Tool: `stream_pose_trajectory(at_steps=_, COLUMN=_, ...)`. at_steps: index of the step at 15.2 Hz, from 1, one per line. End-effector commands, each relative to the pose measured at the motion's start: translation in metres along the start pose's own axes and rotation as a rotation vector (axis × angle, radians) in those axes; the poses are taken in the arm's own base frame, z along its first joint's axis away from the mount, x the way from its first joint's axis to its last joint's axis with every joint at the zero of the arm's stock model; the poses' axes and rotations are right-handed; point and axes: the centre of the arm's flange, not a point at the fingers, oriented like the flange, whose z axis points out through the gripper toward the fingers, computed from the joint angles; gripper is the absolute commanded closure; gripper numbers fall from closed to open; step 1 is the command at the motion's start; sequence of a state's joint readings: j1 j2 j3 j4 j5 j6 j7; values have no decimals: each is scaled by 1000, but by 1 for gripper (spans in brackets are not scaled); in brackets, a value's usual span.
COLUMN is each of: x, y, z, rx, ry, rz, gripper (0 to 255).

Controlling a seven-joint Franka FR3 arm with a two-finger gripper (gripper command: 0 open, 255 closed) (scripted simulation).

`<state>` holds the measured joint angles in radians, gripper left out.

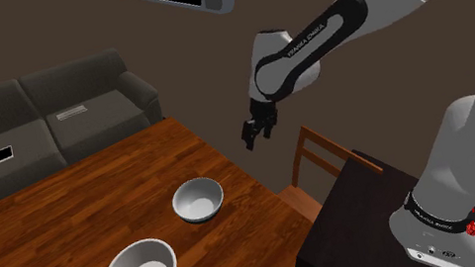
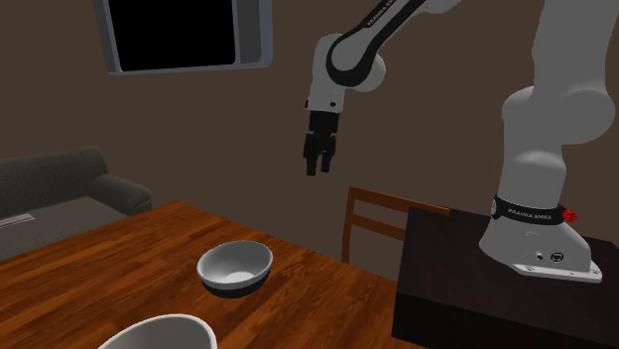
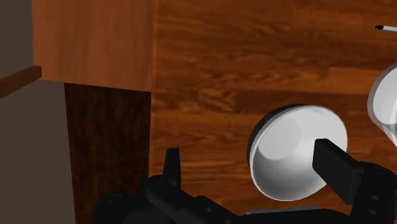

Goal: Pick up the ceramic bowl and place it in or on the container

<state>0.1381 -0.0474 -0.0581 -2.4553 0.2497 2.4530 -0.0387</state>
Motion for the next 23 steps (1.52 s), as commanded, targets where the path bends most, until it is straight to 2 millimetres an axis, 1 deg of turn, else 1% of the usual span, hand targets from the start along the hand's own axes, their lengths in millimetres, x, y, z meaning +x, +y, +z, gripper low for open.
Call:
stream_pose_trajectory(at_steps=1, x=12, y=-5, z=23, rx=10, ry=6, rz=-2, gripper=0)
stream_pose_trajectory(at_steps=9, x=65, y=-23, z=109, rx=49, ry=21, rz=-11, gripper=0)
stream_pose_trajectory(at_steps=18, x=126, y=-48, z=205, rx=94, ry=39, rz=-22, gripper=0)
stream_pose_trajectory(at_steps=19, x=126, y=-48, z=206, rx=94, ry=39, rz=-22, gripper=0)
stream_pose_trajectory(at_steps=23, x=127, y=-50, z=227, rx=94, ry=39, rz=-22, gripper=0)
